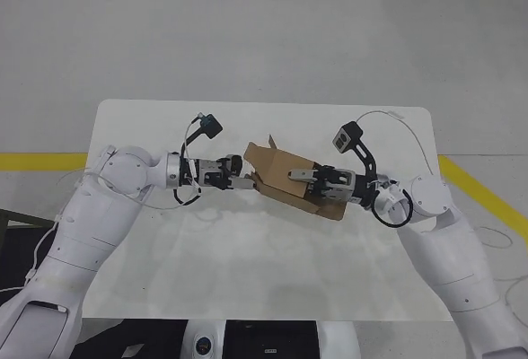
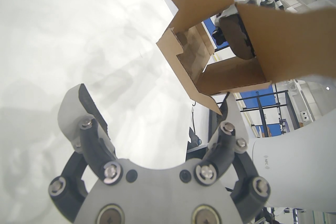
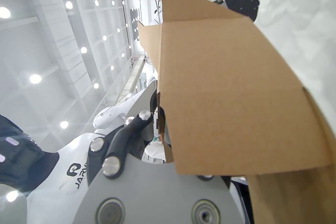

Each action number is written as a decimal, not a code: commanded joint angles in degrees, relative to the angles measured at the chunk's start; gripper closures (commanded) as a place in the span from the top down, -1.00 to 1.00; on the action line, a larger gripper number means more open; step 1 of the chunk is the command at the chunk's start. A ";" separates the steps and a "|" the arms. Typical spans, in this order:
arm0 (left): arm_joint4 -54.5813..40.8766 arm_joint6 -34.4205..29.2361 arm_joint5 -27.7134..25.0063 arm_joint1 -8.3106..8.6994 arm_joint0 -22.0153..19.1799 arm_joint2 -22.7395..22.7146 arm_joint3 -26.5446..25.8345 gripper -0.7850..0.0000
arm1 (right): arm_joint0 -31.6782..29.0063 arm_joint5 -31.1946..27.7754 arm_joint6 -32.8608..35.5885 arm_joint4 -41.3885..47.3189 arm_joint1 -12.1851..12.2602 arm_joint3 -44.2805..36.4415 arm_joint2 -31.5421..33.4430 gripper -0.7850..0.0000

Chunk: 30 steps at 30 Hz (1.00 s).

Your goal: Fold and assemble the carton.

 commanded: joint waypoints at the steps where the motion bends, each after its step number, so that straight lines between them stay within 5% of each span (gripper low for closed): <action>1: 0.09 0.07 0.10 0.15 0.28 -0.33 0.08 1.00 | -0.13 -0.01 -0.14 1.03 0.09 0.69 1.04 -1.00; 12: 1.20 1.50 0.37 0.84 0.41 -2.30 1.24 1.00 | 0.04 3.03 6.79 1.20 0.33 1.23 0.06 -1.00; 30: 0.41 1.77 -0.18 0.26 -0.53 0.69 -0.45 1.00 | 0.06 2.82 0.40 -0.77 -0.18 1.11 -1.48 -1.00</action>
